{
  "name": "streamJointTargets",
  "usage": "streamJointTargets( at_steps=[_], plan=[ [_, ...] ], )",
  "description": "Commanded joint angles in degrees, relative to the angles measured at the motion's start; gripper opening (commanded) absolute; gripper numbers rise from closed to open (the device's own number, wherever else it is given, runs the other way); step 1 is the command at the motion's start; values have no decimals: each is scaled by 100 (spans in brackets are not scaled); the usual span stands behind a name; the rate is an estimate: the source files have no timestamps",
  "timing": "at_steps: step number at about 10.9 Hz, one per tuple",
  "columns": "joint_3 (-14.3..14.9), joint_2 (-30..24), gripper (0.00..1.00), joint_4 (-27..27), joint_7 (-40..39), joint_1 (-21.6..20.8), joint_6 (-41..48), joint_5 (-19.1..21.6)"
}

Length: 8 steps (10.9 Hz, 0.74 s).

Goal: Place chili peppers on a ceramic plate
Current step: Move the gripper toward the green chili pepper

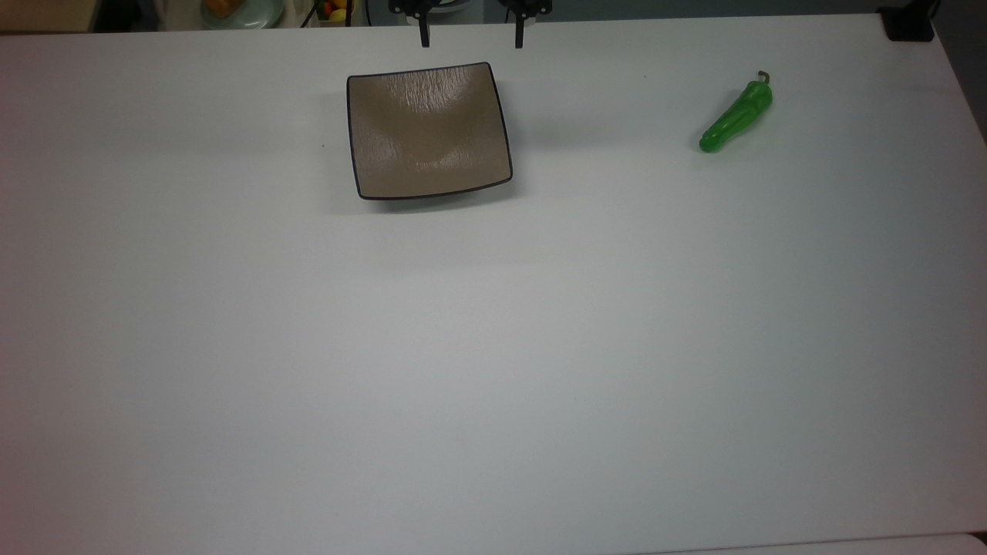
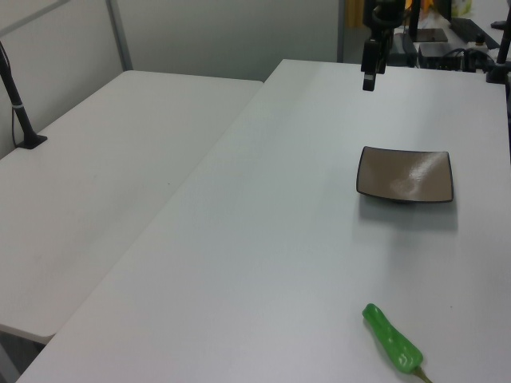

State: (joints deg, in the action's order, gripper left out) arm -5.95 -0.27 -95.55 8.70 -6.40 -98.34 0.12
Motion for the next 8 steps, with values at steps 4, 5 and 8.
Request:
streamJointTargets(
  at_steps=[4,5,8],
  plan=[
    [-676,377,100,711,1463,-572,481,102],
    [-914,509,100,870,2094,-642,500,94],
    [-1338,922,100,1091,3503,-1290,421,59]
  ],
)
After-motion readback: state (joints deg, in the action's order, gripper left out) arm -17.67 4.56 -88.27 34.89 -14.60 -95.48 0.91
